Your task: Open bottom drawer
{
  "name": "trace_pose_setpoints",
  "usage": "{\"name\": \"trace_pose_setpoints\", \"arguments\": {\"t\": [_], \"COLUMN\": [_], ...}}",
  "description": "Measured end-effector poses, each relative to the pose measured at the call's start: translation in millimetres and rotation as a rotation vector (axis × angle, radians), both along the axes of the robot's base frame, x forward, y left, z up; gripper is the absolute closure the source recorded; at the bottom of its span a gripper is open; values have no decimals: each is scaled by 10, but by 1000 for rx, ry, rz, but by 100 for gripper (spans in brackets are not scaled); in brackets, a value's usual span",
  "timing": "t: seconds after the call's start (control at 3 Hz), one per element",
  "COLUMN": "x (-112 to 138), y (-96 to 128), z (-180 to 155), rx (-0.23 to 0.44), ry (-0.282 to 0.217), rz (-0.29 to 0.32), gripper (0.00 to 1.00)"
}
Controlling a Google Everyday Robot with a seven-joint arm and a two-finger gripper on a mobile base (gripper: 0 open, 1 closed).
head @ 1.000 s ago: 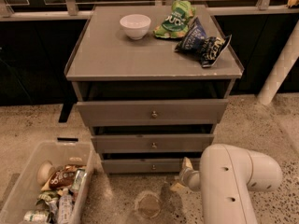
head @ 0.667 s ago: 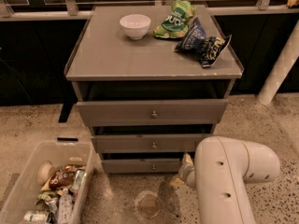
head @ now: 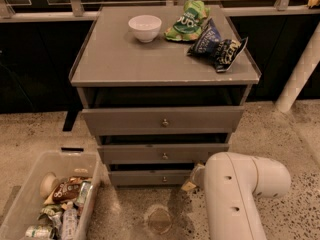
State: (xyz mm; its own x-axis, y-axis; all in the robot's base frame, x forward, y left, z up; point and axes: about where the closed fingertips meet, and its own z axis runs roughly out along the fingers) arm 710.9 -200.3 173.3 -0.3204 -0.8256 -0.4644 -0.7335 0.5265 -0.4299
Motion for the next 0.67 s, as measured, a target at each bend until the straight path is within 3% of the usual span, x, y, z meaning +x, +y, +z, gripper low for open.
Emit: {"name": "trace_pose_setpoints", "arguments": {"t": [0.33,0.67], "x": [-6,-6], "y": [2,2], "z": [-3,-3], "rx": [0,0], "ry": [0,0], "rz": [0,0], "gripper": [18,42]}}
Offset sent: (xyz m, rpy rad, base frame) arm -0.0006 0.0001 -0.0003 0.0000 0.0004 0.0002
